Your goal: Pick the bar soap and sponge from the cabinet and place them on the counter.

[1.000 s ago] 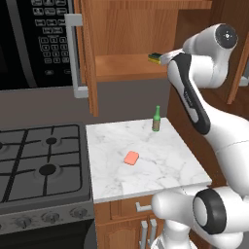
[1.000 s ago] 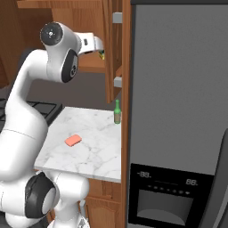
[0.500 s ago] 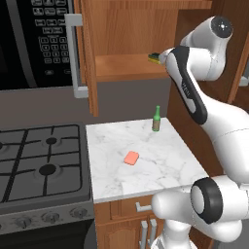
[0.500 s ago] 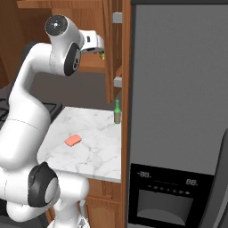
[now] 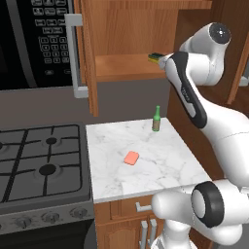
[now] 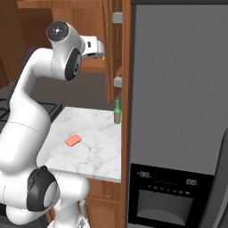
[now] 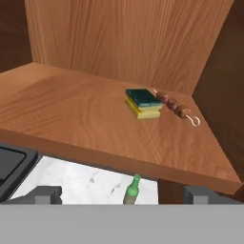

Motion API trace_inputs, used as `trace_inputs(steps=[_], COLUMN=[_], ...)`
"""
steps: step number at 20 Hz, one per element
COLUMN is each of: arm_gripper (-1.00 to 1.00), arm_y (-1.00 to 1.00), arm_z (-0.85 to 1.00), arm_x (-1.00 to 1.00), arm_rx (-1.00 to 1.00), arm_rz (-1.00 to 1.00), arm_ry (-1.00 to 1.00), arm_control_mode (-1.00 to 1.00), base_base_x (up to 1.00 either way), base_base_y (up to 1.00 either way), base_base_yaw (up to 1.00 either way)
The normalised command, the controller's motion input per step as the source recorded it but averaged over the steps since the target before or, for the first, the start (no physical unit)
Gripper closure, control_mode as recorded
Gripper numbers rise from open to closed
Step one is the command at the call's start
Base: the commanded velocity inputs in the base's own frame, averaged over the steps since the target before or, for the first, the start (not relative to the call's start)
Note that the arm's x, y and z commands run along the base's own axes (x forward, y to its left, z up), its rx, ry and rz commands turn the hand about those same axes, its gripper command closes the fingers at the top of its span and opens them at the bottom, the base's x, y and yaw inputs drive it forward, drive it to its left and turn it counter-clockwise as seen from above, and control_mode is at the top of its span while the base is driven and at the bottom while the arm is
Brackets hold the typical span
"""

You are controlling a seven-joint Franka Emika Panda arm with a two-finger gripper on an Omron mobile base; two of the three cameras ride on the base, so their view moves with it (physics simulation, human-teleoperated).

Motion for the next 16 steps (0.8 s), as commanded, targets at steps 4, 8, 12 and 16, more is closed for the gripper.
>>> trace_inputs(steps=[4,8,12,16], arm_gripper=[-1.00,-1.00,-1.00,-1.00], arm_y=[0.00,-0.03,-0.07,-0.08], arm_z=[0.00,0.01,0.00,0.00], arm_x=[0.12,0.18,0.16,0.15], arm_rx=[0.00,0.00,0.00,0.00], arm_rz=[0.00,0.00,0.00,0.00], arm_ry=[0.00,0.00,0.00,-0.01], arm_control_mode=[-1.00,-1.00,-1.00,-1.00], base_base_x=[0.00,0.00,0.00,0.00], base_base_y=[0.00,0.00,0.00,0.00], base_base_yaw=[0.00,0.00,0.00,0.00])
